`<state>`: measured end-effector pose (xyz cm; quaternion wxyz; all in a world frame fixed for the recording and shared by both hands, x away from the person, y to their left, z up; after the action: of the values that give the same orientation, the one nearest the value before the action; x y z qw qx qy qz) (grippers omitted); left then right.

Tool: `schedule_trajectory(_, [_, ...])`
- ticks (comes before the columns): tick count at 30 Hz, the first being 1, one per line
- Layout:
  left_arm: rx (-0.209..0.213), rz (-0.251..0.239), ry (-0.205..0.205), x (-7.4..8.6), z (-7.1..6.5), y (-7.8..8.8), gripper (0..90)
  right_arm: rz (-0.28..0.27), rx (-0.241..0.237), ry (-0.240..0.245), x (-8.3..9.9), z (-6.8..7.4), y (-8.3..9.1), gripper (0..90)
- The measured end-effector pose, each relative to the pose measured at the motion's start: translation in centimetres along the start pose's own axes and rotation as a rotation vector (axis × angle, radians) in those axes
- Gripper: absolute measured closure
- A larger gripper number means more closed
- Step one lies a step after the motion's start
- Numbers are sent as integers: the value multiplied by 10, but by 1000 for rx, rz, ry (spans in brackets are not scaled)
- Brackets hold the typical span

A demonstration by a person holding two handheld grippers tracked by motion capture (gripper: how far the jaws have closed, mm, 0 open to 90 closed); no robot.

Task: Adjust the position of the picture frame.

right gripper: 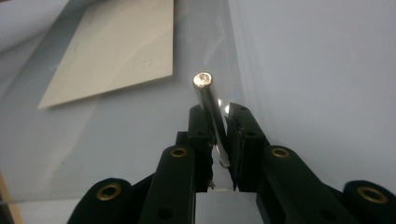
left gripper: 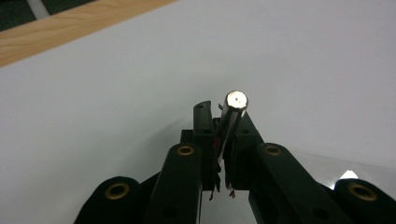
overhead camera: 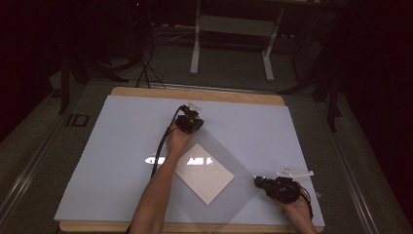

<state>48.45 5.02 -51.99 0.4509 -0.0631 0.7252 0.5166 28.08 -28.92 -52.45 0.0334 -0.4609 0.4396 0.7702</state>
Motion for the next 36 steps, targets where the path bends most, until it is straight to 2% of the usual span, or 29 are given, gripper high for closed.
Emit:
schedule_trajectory(4, [-7,2,23,2,14,14,847,-19,6,3,-15,-5,-3,793])
schedule_trajectory(5, [-9,3,25,3,19,19,847,-27,5,-10,-20,-7,-4,787])
schedule_trajectory(9, [-21,-3,34,6,31,33,847,-50,15,-19,-39,-15,-8,781])
schedule_trajectory(10, [-21,-3,34,6,31,33,847,-50,15,-19,-39,-15,-8,781])
schedule_trajectory(11, [-32,-18,47,8,36,40,847,-55,22,-10,-50,-19,-10,781])
schedule_trajectory(14, [-40,-45,54,9,38,46,846,-57,21,-11,-52,-19,-11,780])
schedule_trajectory(15, [-51,-63,61,11,46,57,847,-63,24,-10,-69,-25,-14,782])
schedule_trajectory(20, [-76,-79,81,17,57,73,847,-68,28,-9,-96,-35,-23,783])
schedule_trajectory(25, [-95,-58,47,28,65,86,847,-46,61,-11,-118,-47,-40,788])
schedule_trajectory(29, [-105,-36,61,40,68,92,843,-11,67,-24,-131,-59,-61,799])
schedule_trajectory(31, [-98,-9,47,49,70,94,843,6,68,-32,-135,-63,-71,801])
schedule_trajectory(36, [-106,34,53,69,72,95,840,60,65,-52,-138,-68,-97,803])
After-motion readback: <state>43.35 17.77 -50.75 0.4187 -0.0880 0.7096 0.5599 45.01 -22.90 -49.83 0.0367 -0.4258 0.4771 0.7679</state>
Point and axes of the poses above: each handheld gripper's, and its own axes: y roughly backward along the jaws, x roughly out of its underside, z roughly to its left, the point moved 1 cm from there along -y, roughly forward along the jaws, and after that the axes turned 4 degrees about z, right-handed, at the moved point
